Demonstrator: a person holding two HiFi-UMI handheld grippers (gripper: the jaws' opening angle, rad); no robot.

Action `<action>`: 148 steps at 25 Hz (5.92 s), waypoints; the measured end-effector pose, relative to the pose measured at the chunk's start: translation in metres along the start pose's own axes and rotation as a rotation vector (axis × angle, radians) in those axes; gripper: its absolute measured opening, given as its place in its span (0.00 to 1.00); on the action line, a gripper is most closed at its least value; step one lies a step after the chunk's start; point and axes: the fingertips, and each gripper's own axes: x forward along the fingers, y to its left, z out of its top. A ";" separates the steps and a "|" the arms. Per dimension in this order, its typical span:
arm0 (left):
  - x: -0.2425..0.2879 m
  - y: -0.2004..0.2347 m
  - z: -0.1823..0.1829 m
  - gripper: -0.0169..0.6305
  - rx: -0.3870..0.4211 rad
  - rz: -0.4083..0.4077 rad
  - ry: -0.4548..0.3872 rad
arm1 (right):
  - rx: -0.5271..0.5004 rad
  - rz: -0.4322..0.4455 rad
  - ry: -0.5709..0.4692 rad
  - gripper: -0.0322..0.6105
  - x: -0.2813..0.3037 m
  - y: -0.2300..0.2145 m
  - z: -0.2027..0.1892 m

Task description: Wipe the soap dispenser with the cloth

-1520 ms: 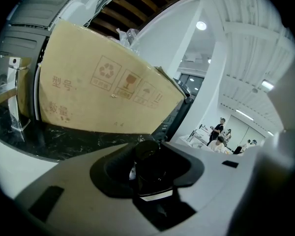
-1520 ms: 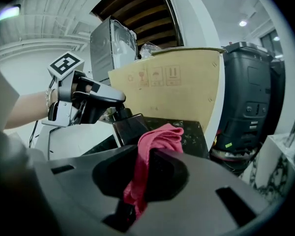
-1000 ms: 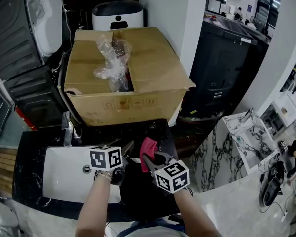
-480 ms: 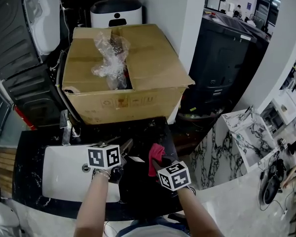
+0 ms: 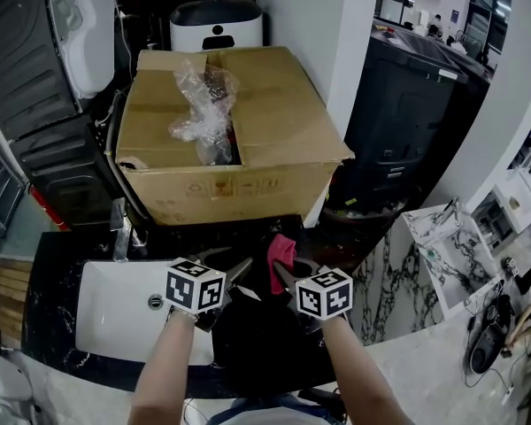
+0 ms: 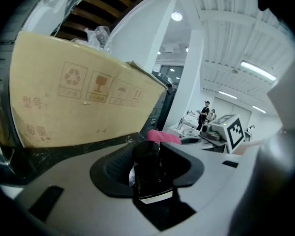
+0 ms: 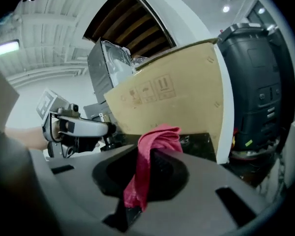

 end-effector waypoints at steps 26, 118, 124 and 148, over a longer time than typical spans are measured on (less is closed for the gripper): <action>-0.091 0.017 -0.031 0.31 -0.276 -0.041 -0.236 | -0.107 0.251 0.042 0.13 -0.026 0.130 -0.041; -0.077 -0.039 -0.047 0.28 -0.481 0.188 -0.286 | 0.126 0.238 0.126 0.13 -0.045 0.106 -0.044; -0.113 -0.006 -0.062 0.28 -0.584 0.160 -0.354 | 0.071 0.307 0.129 0.13 -0.028 0.136 -0.037; -0.127 0.068 -0.075 0.27 -0.509 0.435 -0.186 | 0.030 0.245 0.063 0.13 0.013 0.142 0.005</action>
